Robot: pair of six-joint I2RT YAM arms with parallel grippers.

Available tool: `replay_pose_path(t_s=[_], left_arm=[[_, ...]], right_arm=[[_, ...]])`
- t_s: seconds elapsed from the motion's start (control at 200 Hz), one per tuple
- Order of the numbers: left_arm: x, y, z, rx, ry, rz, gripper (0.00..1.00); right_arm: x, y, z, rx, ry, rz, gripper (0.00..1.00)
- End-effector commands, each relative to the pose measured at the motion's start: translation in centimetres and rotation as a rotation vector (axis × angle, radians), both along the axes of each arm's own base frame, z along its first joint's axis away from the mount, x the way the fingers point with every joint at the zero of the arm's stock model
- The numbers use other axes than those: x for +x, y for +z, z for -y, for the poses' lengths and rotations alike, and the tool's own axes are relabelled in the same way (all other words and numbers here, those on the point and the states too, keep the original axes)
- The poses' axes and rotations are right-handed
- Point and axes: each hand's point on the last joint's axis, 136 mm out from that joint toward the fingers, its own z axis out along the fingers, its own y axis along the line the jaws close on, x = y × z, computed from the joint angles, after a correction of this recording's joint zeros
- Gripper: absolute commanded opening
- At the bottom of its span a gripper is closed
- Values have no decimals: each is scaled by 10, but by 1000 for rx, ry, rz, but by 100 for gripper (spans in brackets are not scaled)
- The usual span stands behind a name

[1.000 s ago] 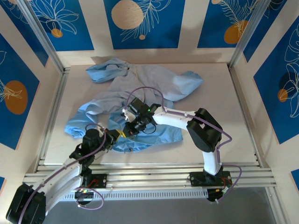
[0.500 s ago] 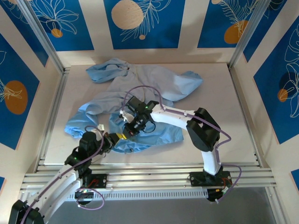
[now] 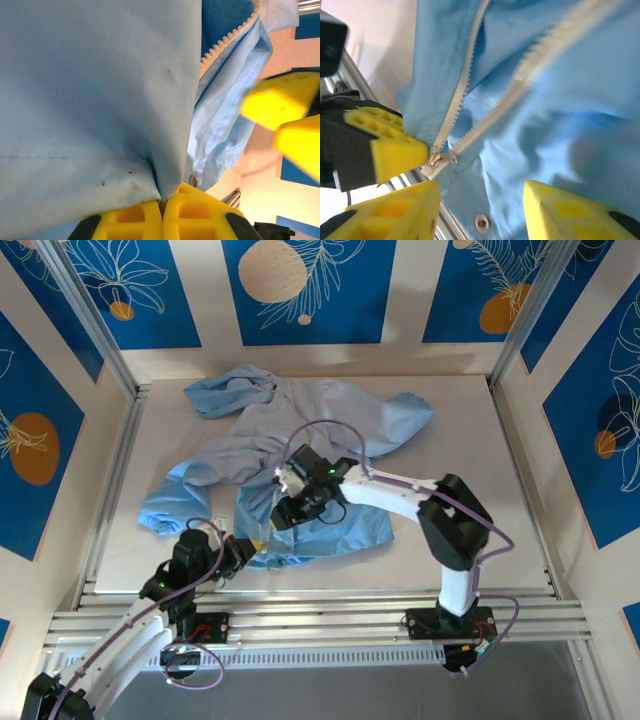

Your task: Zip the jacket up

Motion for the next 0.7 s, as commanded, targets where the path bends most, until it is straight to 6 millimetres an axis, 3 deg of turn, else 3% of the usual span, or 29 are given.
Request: replay_pose_path(t_s=[0.0, 0.09, 0.22, 0.35, 0.54, 0.62, 0.695], left_arm=[[4, 9, 6, -31, -18, 44, 0], [4, 9, 7, -21, -34, 49, 0], [4, 9, 12, -32, -64, 61, 0], [2, 11, 17, -34, -103, 65, 0], [0, 6, 19, -18, -125, 51, 0], [1, 3, 19, 1, -135, 47, 0], [4, 2, 21, 31, -161, 49, 0]], right_arm=[[15, 25, 13, 48, -188, 8, 49], [11, 17, 23, 16, -245, -31, 50], [7, -1, 24, -16, -275, -77, 52], [16, -16, 12, -20, -288, -72, 56], [31, -27, -20, 17, -240, -116, 57], [34, -38, -26, 10, -230, -145, 48], [40, -48, -25, 1, -242, -149, 29]])
